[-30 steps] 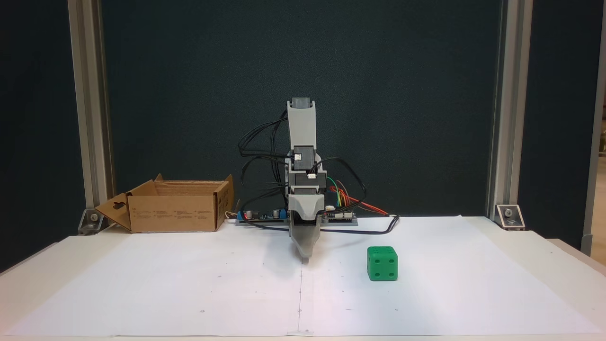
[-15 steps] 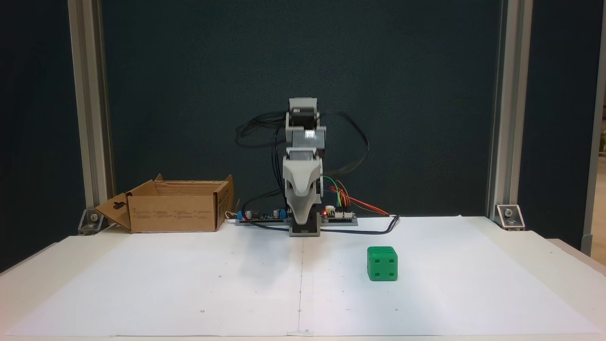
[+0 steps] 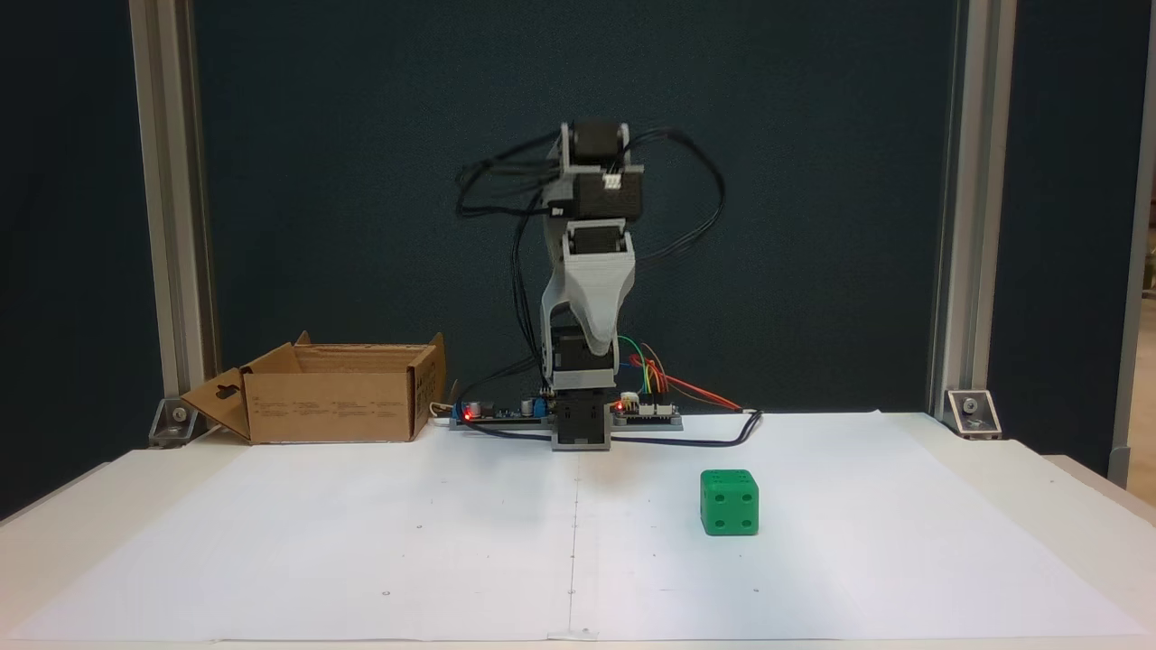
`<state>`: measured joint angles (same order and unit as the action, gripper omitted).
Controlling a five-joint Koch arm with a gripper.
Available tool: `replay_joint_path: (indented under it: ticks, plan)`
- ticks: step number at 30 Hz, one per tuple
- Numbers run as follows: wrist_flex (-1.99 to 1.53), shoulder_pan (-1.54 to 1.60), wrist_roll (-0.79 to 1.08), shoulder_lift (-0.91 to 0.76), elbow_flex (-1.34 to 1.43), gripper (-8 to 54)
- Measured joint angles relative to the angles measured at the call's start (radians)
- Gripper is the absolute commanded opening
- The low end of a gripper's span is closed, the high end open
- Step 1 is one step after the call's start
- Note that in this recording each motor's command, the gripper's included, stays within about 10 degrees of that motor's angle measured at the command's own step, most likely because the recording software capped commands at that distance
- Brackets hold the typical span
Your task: Grasp a green dice and put it in the bin.
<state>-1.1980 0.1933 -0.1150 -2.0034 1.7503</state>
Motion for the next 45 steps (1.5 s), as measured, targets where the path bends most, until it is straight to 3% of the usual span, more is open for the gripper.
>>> replay_joint_path:
  ticks: [22, 37, 45]
  plan:
    - [-0.084, 0.298, -0.353, 0.307, -0.273, 41.7]
    - [-0.084, 0.4, -0.5, 0.6, -0.578, 41.7]
    - [-0.084, 0.423, -0.511, 0.653, -0.578, 42.6]
